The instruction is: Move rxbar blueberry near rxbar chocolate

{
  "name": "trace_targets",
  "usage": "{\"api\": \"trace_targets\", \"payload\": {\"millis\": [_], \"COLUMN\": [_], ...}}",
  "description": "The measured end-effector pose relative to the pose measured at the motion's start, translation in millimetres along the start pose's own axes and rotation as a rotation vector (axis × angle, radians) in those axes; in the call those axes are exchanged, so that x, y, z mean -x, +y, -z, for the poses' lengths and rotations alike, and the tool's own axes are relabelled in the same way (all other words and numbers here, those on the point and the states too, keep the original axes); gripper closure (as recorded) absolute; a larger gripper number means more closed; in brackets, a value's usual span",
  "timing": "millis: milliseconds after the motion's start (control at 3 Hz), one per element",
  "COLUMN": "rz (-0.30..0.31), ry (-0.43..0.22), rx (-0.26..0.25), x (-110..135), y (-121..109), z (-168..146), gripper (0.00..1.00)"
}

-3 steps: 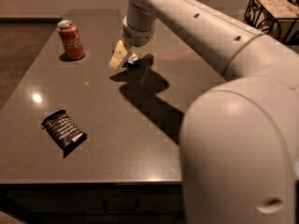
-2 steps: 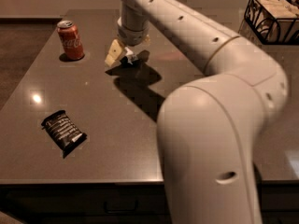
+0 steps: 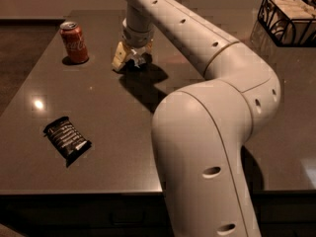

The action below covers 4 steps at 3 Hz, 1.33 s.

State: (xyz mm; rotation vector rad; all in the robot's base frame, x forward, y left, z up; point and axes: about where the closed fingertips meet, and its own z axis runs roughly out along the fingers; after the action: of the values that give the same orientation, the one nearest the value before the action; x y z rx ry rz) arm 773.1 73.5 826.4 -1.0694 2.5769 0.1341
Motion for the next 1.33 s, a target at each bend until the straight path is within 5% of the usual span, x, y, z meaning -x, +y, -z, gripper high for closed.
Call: {"api": "trace_targets", "payload": {"millis": [667, 1000, 1333], "rz": [0.000, 0.001, 0.100], "ry": [0.000, 0.000, -0.011], "rx": [0.000, 0.000, 0.037], "x": [4.4, 5.1, -1.1], "y": [-0.6, -0.7, 24.5], "z": [11.6, 13.8, 32.2], "gripper": [0.88, 1.00, 1.00]}}
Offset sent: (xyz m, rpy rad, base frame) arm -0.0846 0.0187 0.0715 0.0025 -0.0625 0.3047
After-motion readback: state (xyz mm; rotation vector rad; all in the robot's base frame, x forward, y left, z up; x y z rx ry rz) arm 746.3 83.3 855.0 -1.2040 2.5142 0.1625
